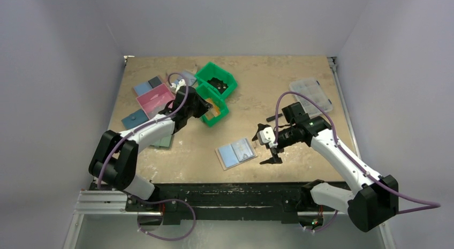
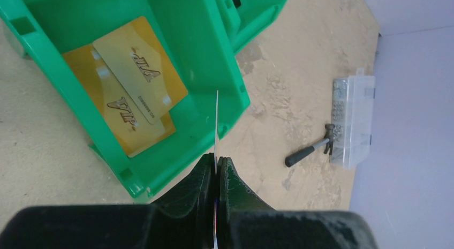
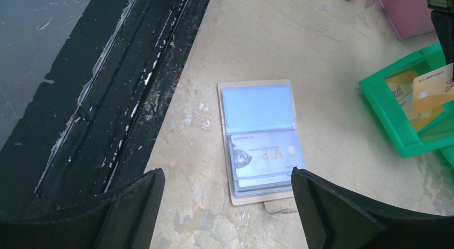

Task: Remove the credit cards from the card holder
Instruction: Place the credit card in the storage box.

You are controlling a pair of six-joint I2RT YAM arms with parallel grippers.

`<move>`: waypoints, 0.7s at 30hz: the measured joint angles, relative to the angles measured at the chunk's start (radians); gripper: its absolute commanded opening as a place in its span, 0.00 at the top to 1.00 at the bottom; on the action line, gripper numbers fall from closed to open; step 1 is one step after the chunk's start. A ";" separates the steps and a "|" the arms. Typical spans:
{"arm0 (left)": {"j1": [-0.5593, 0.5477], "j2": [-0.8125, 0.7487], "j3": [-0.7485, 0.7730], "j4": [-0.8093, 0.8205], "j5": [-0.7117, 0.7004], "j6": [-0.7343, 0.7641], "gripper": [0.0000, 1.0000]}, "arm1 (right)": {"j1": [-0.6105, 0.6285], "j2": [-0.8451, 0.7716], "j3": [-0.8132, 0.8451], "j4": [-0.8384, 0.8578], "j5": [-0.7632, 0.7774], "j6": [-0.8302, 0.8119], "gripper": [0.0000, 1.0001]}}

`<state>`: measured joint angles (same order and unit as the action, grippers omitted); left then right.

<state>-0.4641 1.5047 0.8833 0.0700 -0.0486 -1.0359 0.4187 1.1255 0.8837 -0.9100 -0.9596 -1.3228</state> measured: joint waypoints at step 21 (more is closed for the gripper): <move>0.059 0.308 0.325 -0.275 -0.065 0.031 0.80 | 0.000 0.000 0.000 -0.012 0.000 -0.001 0.01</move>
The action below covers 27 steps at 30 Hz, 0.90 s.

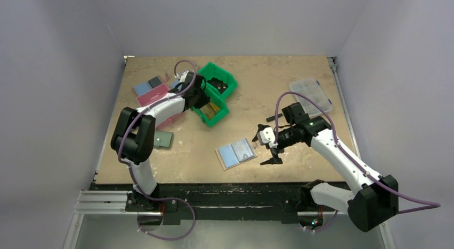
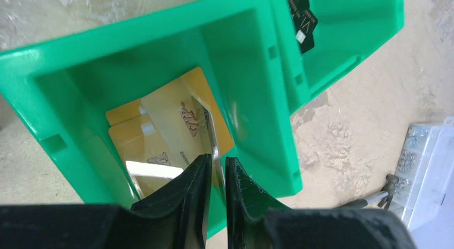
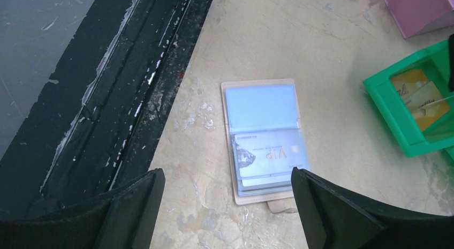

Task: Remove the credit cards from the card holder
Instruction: Place the credit card in the storage box, then remove the credit card from the card holder.

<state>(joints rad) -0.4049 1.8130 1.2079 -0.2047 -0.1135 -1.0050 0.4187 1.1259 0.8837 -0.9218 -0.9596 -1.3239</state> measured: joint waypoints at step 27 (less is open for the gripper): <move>0.003 -0.701 -0.457 0.268 0.407 0.246 0.21 | -0.003 0.010 -0.009 0.042 0.028 0.058 0.01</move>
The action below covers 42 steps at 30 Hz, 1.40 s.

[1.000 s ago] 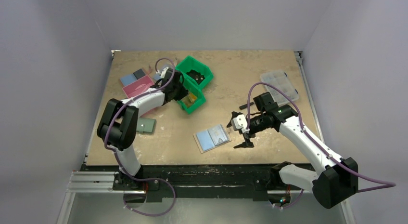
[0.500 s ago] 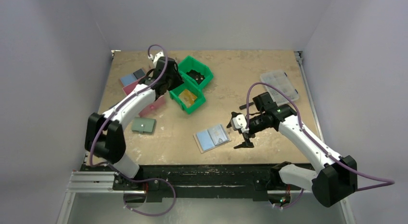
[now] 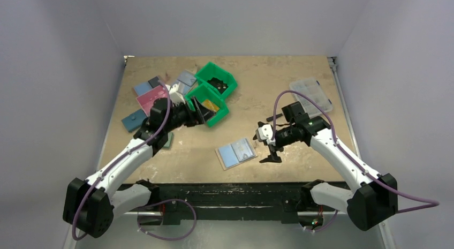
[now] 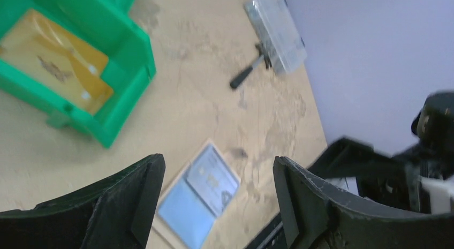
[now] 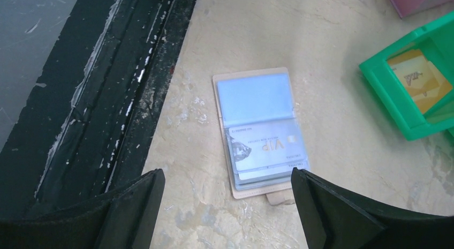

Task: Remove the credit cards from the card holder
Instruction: Remove the credit card from the card holder.

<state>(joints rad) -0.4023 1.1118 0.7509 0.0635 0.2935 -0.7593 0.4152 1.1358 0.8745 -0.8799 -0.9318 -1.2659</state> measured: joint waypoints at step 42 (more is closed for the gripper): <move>-0.853 0.220 -0.266 0.322 -0.654 0.470 0.31 | -0.213 0.050 0.014 0.212 0.048 0.386 0.01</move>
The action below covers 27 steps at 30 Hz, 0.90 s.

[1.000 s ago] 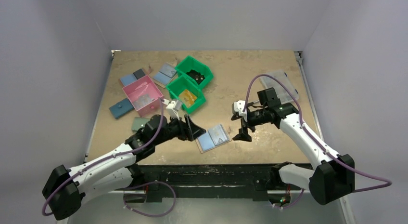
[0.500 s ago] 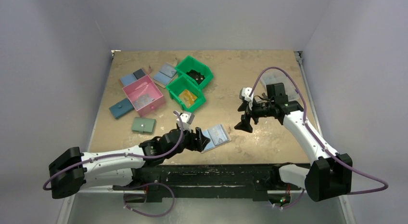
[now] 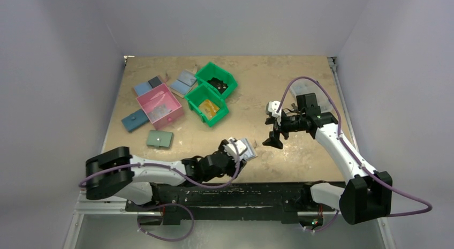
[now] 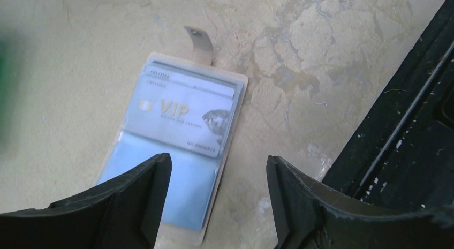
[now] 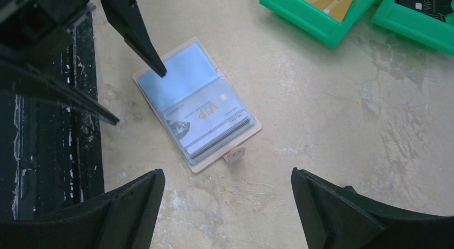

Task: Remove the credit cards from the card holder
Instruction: Remove the credit card from the card holder.

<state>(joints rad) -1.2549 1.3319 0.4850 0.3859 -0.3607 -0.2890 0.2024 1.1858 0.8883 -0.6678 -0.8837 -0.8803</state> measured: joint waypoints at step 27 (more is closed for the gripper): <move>-0.016 0.398 0.314 -0.074 -0.077 0.203 0.72 | 0.000 -0.002 0.000 0.003 0.030 -0.011 0.01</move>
<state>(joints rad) -1.2713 1.7298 0.7986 0.3122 -0.4381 -0.0860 0.2024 1.1835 0.8883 -0.6651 -0.8539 -0.8909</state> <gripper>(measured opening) 0.390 0.987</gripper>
